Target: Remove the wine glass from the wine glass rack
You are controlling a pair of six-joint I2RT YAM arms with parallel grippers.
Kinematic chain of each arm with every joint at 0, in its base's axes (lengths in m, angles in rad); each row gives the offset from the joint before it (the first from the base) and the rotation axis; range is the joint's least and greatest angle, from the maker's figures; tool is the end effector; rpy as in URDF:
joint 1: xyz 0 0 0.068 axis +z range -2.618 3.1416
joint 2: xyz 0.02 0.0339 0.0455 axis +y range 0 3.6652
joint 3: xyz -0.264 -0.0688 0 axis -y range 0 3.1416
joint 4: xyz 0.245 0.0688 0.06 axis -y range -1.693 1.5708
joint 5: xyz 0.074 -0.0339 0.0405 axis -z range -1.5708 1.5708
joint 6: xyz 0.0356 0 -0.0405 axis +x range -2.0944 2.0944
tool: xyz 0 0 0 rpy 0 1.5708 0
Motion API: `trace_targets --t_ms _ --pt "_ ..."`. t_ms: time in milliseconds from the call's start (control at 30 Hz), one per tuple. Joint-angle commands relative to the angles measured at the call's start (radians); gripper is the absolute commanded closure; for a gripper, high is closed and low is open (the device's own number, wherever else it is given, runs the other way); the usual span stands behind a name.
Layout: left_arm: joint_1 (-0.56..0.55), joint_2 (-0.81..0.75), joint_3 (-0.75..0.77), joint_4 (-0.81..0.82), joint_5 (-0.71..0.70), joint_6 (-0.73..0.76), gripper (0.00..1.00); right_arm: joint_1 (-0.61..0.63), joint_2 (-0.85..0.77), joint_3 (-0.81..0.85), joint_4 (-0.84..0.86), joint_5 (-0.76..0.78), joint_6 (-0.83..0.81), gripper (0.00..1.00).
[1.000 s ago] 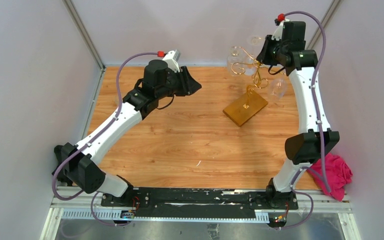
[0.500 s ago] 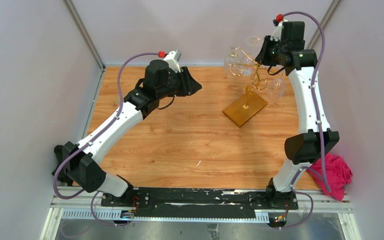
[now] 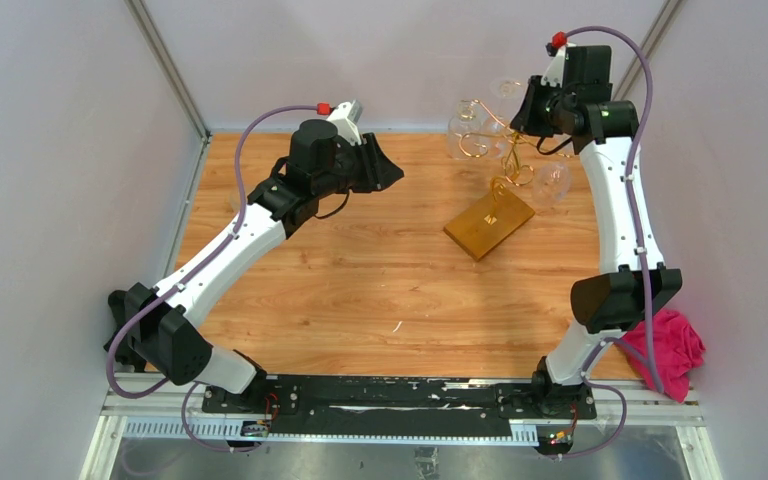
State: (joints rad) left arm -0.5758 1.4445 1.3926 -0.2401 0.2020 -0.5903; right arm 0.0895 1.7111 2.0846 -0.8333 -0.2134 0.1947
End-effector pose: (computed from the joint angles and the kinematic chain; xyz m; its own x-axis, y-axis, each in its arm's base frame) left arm 0.2803 -0.1905 0.3913 -0.5872 -0.2689 -0.7635 0.4427 0.6830 -0.5810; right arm 0.3585 0.0397 0.4719 -0.4871 0.1461 -0.8610 -0.1856 0.9460 0.2656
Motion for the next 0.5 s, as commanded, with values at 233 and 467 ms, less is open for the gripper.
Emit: trace_targets --t_ms 233,467 --pt "-0.006 0.008 -0.013 0.027 0.013 0.001 0.6 0.021 -0.137 0.0 0.099 -0.057 0.037 1.0" --pt "-0.006 0.015 -0.02 0.038 0.019 -0.003 0.6 0.027 -0.152 -0.024 0.094 -0.064 0.043 1.0"
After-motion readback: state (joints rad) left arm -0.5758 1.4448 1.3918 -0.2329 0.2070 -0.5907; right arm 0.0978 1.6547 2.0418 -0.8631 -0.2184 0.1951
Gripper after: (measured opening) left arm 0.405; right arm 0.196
